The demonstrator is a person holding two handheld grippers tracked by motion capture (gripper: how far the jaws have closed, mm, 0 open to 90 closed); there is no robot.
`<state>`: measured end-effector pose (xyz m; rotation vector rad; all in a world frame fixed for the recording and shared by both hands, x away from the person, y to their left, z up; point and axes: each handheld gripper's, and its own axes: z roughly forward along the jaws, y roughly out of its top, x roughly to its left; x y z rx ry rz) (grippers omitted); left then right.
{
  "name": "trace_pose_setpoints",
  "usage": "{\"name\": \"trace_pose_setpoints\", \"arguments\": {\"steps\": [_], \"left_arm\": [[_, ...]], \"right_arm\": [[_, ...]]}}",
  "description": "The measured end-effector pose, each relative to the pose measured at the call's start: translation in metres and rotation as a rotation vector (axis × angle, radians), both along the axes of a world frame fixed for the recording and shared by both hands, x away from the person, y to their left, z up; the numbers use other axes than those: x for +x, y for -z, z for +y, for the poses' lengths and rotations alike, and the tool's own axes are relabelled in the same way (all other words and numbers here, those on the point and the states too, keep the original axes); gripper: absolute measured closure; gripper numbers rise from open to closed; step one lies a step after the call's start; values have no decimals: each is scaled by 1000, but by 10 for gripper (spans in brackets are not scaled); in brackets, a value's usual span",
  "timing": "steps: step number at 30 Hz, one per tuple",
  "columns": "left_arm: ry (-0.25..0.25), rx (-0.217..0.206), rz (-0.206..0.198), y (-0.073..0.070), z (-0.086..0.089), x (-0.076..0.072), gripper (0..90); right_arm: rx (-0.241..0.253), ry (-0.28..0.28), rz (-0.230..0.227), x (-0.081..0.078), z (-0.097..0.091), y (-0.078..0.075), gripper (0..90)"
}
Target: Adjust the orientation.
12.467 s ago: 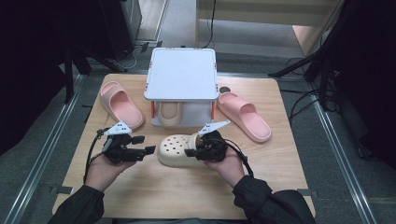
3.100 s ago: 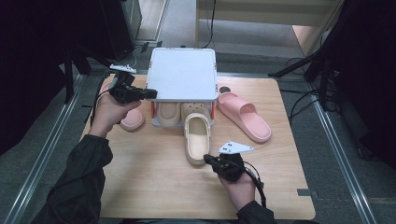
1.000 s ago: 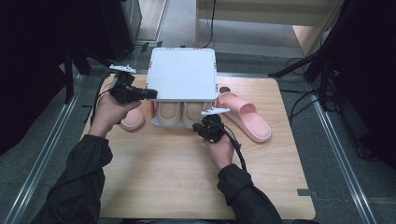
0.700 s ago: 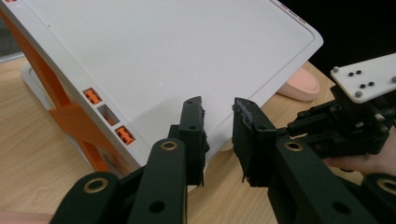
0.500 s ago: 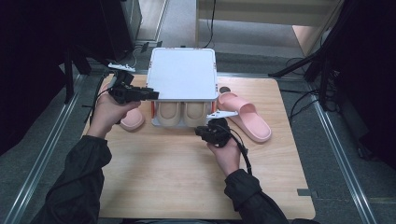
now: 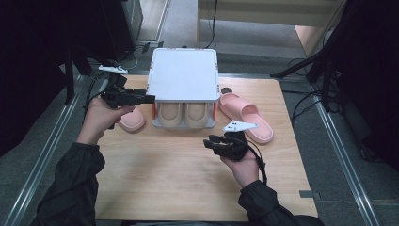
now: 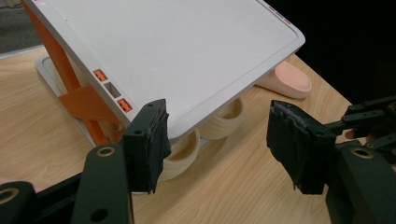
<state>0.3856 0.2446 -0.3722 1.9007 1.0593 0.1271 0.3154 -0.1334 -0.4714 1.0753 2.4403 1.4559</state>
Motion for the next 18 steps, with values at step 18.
{"name": "trace_pose_setpoints", "arguments": {"steps": [18], "left_arm": [[-86, 9, 13, 11, 24, -11, 445]], "right_arm": [[-3, -1, -4, -14, -24, -8, 600]]}}
